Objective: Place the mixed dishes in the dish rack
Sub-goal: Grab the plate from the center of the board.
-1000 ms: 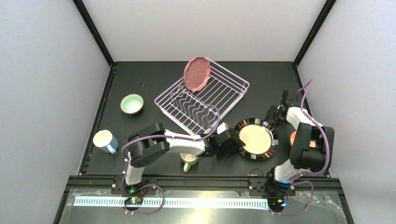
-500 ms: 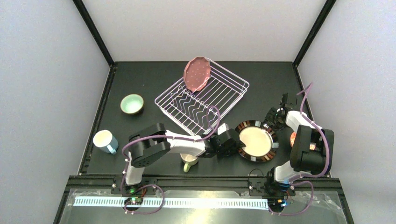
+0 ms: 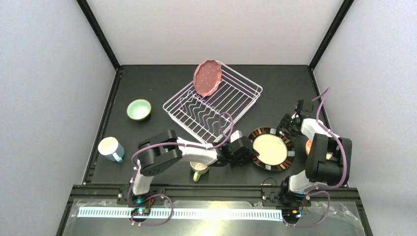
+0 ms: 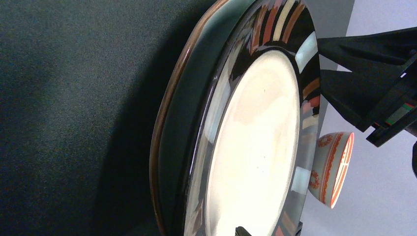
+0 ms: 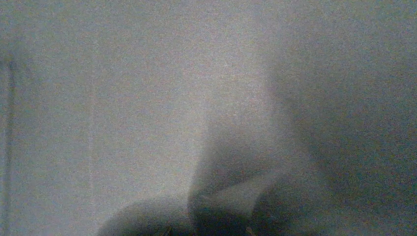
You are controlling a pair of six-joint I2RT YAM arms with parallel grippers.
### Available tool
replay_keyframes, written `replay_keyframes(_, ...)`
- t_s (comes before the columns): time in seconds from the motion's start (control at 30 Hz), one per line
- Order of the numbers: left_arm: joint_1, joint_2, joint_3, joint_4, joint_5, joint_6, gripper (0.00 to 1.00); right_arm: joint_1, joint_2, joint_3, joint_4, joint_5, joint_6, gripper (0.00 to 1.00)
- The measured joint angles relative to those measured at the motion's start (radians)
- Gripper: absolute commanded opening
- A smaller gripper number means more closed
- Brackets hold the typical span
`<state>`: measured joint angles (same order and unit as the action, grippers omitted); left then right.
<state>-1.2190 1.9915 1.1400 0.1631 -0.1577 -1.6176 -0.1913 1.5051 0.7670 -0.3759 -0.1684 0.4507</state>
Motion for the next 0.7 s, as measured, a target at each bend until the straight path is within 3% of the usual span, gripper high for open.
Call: replay_keyframes(0.7, -0.001, 0.010, 0.011, 0.008, -0.019, 0.003, 0.58, -0.001, -0.047, -0.034, 0.009, -0.022, -0.011, 0.82)
